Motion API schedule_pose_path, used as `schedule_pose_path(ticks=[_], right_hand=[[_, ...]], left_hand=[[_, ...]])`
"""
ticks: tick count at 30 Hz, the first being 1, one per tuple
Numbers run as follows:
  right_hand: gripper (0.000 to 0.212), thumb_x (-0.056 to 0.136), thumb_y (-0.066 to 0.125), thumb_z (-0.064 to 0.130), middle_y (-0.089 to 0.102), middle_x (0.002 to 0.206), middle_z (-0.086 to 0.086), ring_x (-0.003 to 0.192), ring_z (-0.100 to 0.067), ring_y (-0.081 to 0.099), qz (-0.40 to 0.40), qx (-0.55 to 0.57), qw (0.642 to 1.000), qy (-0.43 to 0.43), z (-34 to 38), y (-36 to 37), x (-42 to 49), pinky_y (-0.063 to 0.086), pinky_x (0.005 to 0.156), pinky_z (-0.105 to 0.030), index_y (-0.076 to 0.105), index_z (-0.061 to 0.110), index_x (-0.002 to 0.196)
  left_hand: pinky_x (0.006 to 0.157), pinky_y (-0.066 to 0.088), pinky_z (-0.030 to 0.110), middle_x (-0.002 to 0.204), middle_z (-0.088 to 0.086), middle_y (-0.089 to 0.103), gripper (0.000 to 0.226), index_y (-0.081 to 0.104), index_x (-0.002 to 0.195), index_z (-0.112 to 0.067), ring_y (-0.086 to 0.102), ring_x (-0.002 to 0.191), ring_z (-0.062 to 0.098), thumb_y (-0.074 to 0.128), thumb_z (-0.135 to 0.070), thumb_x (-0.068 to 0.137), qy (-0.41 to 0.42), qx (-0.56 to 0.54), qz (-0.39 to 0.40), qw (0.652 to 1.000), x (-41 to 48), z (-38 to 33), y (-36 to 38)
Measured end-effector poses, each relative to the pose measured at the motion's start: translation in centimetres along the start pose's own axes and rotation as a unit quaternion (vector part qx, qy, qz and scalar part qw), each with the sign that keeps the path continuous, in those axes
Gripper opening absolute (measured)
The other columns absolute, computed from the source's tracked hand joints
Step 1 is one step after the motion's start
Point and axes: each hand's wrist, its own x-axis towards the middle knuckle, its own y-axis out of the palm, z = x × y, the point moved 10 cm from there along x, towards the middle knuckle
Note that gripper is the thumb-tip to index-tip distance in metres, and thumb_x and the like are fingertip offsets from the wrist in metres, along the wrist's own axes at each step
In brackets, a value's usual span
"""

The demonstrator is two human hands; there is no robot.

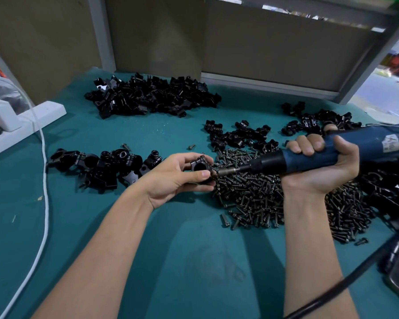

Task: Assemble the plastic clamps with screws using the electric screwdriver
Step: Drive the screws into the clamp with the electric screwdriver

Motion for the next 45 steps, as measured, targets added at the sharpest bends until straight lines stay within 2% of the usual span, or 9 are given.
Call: schedule_pose_path(ticks=[8, 11, 16, 23, 28, 32, 35, 39, 45], right_hand=[[0.012, 0.071, 0.046, 0.023, 0.043, 0.052, 0.007, 0.043, -0.009, 0.040, -0.008, 0.005, 1.000, 0.004, 0.0, -0.6, 0.2, 0.035, 0.046, -0.020, 0.052, 0.016, 0.080], [0.011, 0.071, 0.046, 0.023, 0.044, 0.051, 0.007, 0.043, -0.009, 0.041, -0.014, -0.001, 1.000, 0.012, -0.3, -0.8, 0.2, 0.035, 0.046, -0.020, 0.055, 0.016, 0.071], [0.011, 0.071, 0.046, 0.023, 0.044, 0.051, 0.007, 0.042, -0.009, 0.041, -0.004, 0.006, 1.000, 0.017, -0.4, -0.8, 0.3, 0.036, 0.045, -0.020, 0.050, 0.016, 0.078], [0.011, 0.070, 0.046, 0.023, 0.044, 0.051, 0.006, 0.042, -0.010, 0.040, -0.010, 0.017, 1.000, 0.022, -0.7, -1.2, 0.4, 0.036, 0.045, -0.020, 0.050, 0.015, 0.077], [0.010, 0.070, 0.046, 0.023, 0.045, 0.051, 0.006, 0.042, -0.009, 0.041, -0.011, 0.020, 0.999, 0.028, -0.9, -1.2, 0.4, 0.036, 0.044, -0.020, 0.050, 0.016, 0.076], [0.009, 0.069, 0.046, 0.023, 0.044, 0.051, 0.007, 0.042, -0.009, 0.041, -0.014, 0.016, 0.999, 0.030, -1.0, -1.2, 0.4, 0.036, 0.045, -0.020, 0.050, 0.016, 0.075], [0.010, 0.069, 0.047, 0.023, 0.044, 0.051, 0.006, 0.042, -0.010, 0.040, -0.020, 0.020, 0.999, 0.030, -1.1, -1.4, 0.4, 0.036, 0.045, -0.020, 0.050, 0.016, 0.075], [0.010, 0.068, 0.047, 0.023, 0.044, 0.051, 0.007, 0.042, -0.009, 0.040, -0.022, 0.020, 0.999, 0.029, -1.1, -1.5, 0.4, 0.036, 0.044, -0.020, 0.049, 0.016, 0.075], [0.010, 0.067, 0.048, 0.023, 0.044, 0.051, 0.007, 0.041, -0.010, 0.040, -0.039, 0.021, 0.999, 0.027, -1.3, -1.9, 0.4, 0.035, 0.045, -0.020, 0.049, 0.015, 0.074]], left_hand=[[0.074, 0.061, 0.032, 0.105, 0.016, 0.065, 0.040, 0.063, 0.115, -0.001, 0.072, 0.090, 0.033, 0.068, 0.003, 0.075, 0.033, 0.017, 0.023, 0.999, -0.1, -0.6, 0.2], [0.074, 0.061, 0.031, 0.104, 0.014, 0.066, 0.037, 0.064, 0.116, 0.000, 0.072, 0.091, 0.033, 0.066, 0.008, 0.080, 0.040, 0.027, 0.028, 0.998, 0.0, -0.7, 0.3], [0.074, 0.062, 0.033, 0.098, 0.009, 0.070, 0.034, 0.065, 0.116, -0.001, 0.071, 0.093, 0.034, 0.064, 0.009, 0.083, 0.043, 0.037, 0.037, 0.998, -0.1, -0.7, 0.3], [0.074, 0.061, 0.030, 0.094, 0.004, 0.074, 0.035, 0.067, 0.109, -0.005, 0.072, 0.092, 0.034, 0.071, -0.003, 0.074, 0.038, 0.029, 0.051, 0.998, 0.1, -0.3, 0.5], [0.069, 0.062, 0.031, 0.082, -0.001, 0.073, 0.023, 0.072, 0.097, -0.008, 0.072, 0.083, 0.029, 0.071, -0.016, 0.076, 0.034, 0.030, 0.029, 0.999, 0.6, 0.0, 0.2], [0.073, 0.060, 0.028, 0.081, -0.001, 0.072, 0.027, 0.070, 0.098, -0.005, 0.071, 0.083, 0.019, 0.071, -0.017, 0.074, 0.050, 0.043, 0.023, 0.998, 0.7, -0.2, 0.2], [0.073, 0.060, 0.026, 0.081, 0.000, 0.072, 0.028, 0.068, 0.099, -0.005, 0.071, 0.081, 0.018, 0.070, -0.016, 0.073, 0.062, 0.046, 0.018, 0.997, 0.7, -0.4, 0.3], [0.079, 0.061, 0.029, 0.080, -0.002, 0.072, 0.028, 0.069, 0.098, -0.006, 0.070, 0.082, 0.017, 0.071, -0.017, 0.072, 0.071, 0.062, 0.011, 0.995, 0.8, -0.6, 0.3], [0.073, 0.059, 0.024, 0.085, 0.002, 0.072, 0.027, 0.070, 0.095, -0.009, 0.071, 0.082, 0.021, 0.073, -0.019, 0.069, 0.076, 0.060, 0.002, 0.995, 0.8, -0.6, 0.1]])
